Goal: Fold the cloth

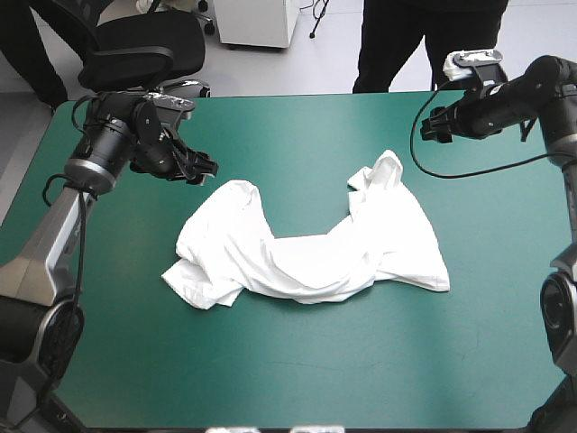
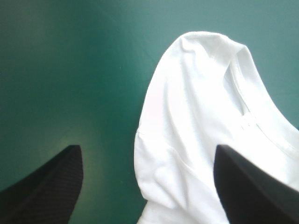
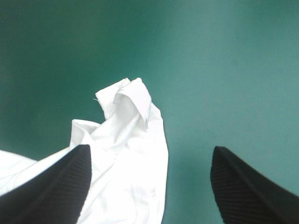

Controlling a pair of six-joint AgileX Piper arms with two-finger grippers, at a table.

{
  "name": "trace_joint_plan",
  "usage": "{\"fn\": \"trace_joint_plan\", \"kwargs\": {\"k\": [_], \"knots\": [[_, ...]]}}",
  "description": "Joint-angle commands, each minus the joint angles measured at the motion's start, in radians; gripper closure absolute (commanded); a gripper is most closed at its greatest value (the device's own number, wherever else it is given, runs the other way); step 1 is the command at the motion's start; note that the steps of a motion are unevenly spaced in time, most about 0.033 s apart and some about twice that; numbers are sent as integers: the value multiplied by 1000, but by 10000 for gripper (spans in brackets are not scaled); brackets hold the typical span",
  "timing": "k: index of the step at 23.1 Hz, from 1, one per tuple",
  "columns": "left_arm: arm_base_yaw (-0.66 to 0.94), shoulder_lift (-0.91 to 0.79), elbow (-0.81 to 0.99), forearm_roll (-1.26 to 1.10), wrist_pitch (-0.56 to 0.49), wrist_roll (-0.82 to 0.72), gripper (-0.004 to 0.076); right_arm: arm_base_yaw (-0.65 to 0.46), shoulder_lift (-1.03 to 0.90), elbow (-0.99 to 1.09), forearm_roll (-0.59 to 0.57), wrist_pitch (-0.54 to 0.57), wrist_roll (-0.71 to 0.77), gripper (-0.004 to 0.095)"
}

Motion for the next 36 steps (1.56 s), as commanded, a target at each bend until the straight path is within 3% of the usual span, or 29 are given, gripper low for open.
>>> {"fn": "trace_joint_plan", "kwargs": {"k": [1, 6, 13, 15, 18, 26, 33, 36], "knots": [[-3, -154, 26, -4, 64, -15, 162, -5, -138, 14, 20, 4, -31, 245], [-3, -305, 179, 60, 56, -39, 162, -5, -231, 103, -25, 12, -35, 260], [-3, -417, 480, 95, -51, -62, 162, -5, -336, 219, -71, 8, -27, 270], [-3, -401, 589, 95, -136, -62, 165, -5, -371, 239, -79, 3, -24, 287], [-3, -366, 637, 96, -175, -62, 165, -5, -381, 245, -79, 2, -22, 305], [-1, -150, 657, 70, -275, -62, 167, -3, -391, 245, -123, 12, -8, 304], [58, -61, 660, -124, -308, 44, 322, -1, -393, 257, -128, 12, -4, 306], [56, -61, 660, -136, -308, 44, 386, 34, -396, 297, -223, 22, 13, 306]]}}
